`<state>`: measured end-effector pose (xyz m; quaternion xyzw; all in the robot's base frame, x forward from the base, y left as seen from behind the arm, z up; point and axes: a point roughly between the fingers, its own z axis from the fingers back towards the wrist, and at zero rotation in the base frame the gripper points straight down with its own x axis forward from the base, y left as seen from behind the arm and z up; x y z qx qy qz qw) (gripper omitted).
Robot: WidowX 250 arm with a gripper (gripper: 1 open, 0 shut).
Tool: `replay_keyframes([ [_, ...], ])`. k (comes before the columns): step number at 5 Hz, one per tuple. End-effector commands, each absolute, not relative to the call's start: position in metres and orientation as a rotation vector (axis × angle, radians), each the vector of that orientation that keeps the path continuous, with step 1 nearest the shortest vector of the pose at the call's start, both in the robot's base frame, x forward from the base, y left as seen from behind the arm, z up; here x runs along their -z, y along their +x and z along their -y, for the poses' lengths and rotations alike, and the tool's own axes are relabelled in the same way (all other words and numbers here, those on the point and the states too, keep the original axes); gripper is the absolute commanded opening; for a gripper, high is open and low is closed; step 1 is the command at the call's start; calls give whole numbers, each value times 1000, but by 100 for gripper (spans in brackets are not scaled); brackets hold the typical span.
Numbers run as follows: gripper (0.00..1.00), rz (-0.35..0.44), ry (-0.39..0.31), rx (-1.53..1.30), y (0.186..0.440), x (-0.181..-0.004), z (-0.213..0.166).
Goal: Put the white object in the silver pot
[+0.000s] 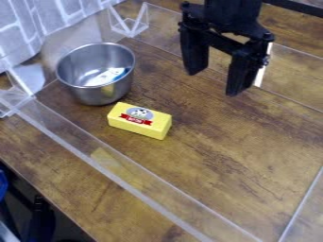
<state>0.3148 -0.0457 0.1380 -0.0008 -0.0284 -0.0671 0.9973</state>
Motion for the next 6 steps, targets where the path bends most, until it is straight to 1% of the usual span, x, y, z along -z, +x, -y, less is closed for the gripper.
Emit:
replay_keyframes([
  [1,100,118,-6,125,345,-139,44],
  [2,100,137,-1,123,364,-126,45],
  [3,100,143,-6,111,344,-138,40],
  [4,100,166,-1,113,324,-158,37],
  [5,100,185,2,127,340,-152,42],
  [6,100,178,-5,138,345,-143,50],
])
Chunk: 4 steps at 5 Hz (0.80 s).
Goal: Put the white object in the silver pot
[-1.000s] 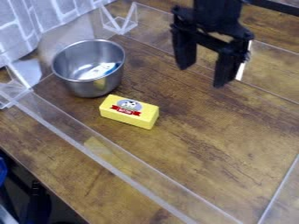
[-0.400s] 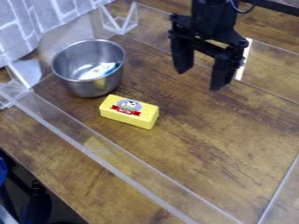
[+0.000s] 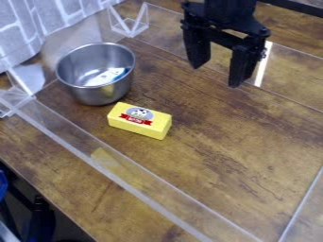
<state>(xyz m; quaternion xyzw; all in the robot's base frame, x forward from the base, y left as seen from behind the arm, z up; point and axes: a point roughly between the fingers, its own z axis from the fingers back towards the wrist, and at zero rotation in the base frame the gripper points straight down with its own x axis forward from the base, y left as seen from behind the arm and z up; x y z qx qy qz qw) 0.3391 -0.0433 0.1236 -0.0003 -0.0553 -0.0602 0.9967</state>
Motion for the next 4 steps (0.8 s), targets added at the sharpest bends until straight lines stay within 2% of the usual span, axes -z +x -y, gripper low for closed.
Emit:
replay_keyframes([
  [1,100,178,-14,149,347,-135,57],
  [2,100,185,-17,141,359,-127,56],
  [4,100,198,-13,123,338,-150,44],
])
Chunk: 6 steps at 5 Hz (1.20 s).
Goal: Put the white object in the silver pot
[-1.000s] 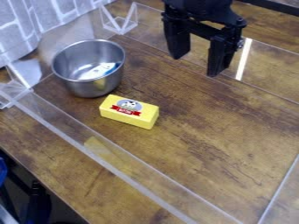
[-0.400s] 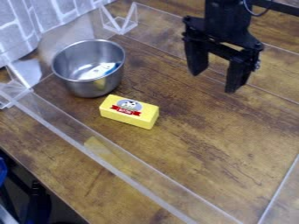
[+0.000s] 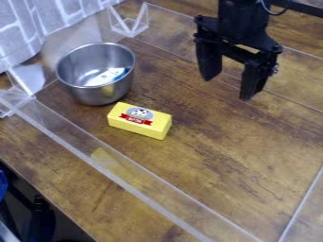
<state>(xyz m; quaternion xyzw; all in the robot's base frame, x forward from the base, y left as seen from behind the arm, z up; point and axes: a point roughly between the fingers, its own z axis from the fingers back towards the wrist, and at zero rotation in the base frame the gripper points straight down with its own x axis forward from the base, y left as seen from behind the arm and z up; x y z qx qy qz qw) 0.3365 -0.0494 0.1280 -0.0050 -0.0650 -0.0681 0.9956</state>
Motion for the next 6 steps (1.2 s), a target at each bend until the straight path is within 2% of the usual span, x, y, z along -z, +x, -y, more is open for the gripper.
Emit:
replay_keyframes([
  [1,100,206,-12,111,338,-153,39],
  [3,100,211,-20,102,356,-132,42],
  [6,100,152,-27,110,356,-116,41],
])
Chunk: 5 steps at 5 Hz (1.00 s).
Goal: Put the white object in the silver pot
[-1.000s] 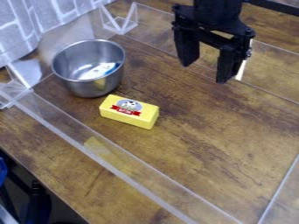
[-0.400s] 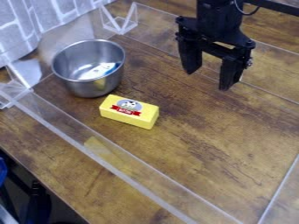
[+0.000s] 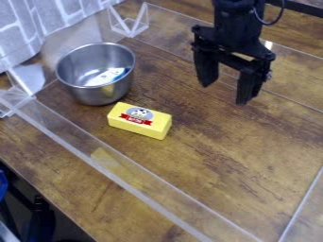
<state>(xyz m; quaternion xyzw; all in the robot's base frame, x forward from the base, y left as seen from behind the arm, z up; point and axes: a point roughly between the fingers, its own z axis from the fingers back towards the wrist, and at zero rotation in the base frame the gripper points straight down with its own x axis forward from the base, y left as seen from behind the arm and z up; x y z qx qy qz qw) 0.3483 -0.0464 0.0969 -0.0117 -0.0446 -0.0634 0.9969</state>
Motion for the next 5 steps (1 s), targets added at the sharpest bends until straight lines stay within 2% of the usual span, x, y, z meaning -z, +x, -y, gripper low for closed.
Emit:
replay_keyframes([
  [1,100,136,-27,114,357,-110,40],
  [3,100,108,-28,121,359,-100,38],
  [5,100,123,-13,114,376,-94,27],
])
